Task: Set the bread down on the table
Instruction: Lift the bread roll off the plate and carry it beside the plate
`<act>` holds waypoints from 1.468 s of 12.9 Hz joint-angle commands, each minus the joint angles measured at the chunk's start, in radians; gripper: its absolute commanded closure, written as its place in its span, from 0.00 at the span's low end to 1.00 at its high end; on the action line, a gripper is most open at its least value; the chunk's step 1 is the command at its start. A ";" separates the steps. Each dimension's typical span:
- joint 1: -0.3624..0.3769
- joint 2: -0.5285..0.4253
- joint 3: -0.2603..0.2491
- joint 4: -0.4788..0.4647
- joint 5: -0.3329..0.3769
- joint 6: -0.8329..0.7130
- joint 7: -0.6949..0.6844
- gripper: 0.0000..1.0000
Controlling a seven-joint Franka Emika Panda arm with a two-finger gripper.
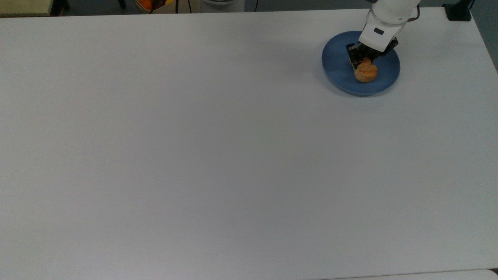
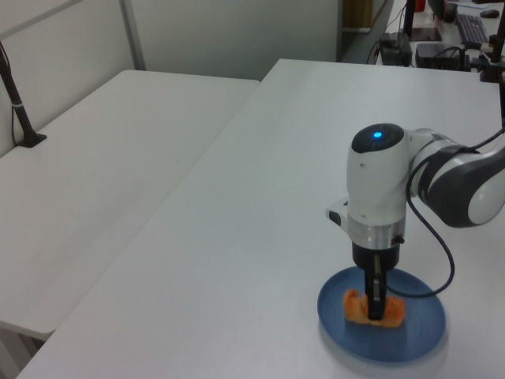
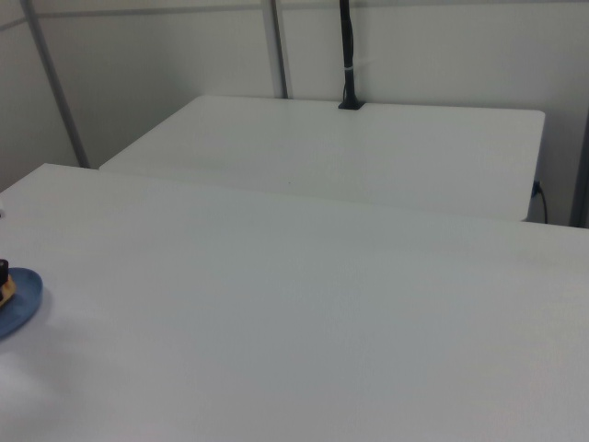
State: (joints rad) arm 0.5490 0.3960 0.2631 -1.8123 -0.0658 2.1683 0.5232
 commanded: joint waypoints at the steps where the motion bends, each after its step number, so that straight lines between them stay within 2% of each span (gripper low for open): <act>1: -0.029 -0.045 0.001 0.054 -0.017 -0.041 0.011 0.64; 5: -0.066 -0.031 -0.002 0.142 -0.020 0.011 -0.074 0.64; 8: -0.083 0.009 -0.019 0.175 -0.029 0.189 -0.100 0.64; 14: -0.067 0.284 -0.129 0.457 -0.091 0.394 -0.141 0.64; 19: 0.000 0.417 -0.214 0.548 -0.104 0.514 -0.141 0.64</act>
State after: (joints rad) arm 0.4875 0.7249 0.1073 -1.3567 -0.1544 2.6301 0.3922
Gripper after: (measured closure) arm 0.634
